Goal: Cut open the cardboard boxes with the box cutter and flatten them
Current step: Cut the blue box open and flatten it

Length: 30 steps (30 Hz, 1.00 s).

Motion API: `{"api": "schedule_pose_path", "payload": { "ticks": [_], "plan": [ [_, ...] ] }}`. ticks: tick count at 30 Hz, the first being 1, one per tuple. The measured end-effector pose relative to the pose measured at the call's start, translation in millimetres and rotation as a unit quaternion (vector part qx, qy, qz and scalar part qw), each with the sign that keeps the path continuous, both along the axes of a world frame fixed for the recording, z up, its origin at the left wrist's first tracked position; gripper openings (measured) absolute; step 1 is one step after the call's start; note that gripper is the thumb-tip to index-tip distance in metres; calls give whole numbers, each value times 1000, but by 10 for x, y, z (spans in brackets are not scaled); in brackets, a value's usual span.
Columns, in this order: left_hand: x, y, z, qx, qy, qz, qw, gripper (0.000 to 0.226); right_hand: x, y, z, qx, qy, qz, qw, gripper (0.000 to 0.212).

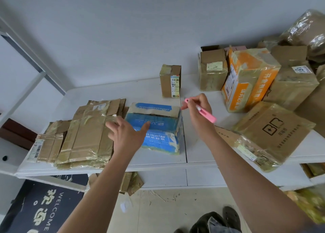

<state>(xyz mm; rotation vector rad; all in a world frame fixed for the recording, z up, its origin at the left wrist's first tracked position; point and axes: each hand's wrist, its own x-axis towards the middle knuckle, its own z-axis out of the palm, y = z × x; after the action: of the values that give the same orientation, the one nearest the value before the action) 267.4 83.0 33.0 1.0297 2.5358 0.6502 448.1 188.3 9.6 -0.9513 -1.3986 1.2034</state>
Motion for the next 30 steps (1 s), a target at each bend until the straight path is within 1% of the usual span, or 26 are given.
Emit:
{"api": "schedule_pose_path", "payload": {
  "ticks": [2,3,4,5,6,7,8,9,10,11,12,13,15,17,19,22,24,27,30],
  "plan": [
    [41,0,40,24,-91,18,995,71,-43,7,-57,8,-20,-11,1000,12],
    [43,19,57,32,-113,23,993,60,-40,-23,-94,20,-25,-23,999,11],
    [41,45,82,42,-117,25,992,54,-35,-79,-129,30,-18,-27,999,10],
    [37,83,104,52,-113,22,992,52,-37,-155,-170,32,-3,-15,999,10],
    [42,129,133,54,-106,14,993,58,-50,-247,-218,28,14,10,999,11],
    [61,174,159,38,-95,0,995,73,-72,-347,-265,20,28,37,999,13],
    [99,213,172,3,-75,-21,997,93,-96,-438,-308,12,41,52,998,14],
    [148,250,165,-43,-46,-43,997,110,-105,-504,-349,3,54,52,997,14],
    [207,277,147,-87,-9,-65,994,122,-102,-534,-381,-4,67,37,997,13],
    [263,296,122,-121,28,-87,988,127,-81,-531,-394,-6,76,15,997,11],
    [305,310,100,-139,56,-107,983,128,-48,-501,-393,-5,80,-7,997,9],
    [325,322,94,-136,65,-129,980,124,-7,-456,-376,-4,80,-26,996,7],
    [295,339,115,-107,50,-206,971,112,81,-335,-328,-9,81,-55,995,8],
    [217,318,155,-111,32,-316,942,106,170,-223,-280,-27,95,-71,993,10],
    [131,276,178,-112,15,-371,922,104,249,-164,-248,-56,116,-50,990,11],
    [21,222,144,-67,-12,-382,922,93,316,-166,-250,-93,117,-2,989,13],
    [-41,183,115,-35,-29,-378,925,86,311,-179,-242,-98,104,18,990,16],
    [-102,130,40,0,-31,-376,926,83,260,-185,-207,-87,86,36,992,18],
    [-116,118,-19,19,-10,-380,925,84,213,-199,-169,-61,65,47,995,19]
  ]
}}
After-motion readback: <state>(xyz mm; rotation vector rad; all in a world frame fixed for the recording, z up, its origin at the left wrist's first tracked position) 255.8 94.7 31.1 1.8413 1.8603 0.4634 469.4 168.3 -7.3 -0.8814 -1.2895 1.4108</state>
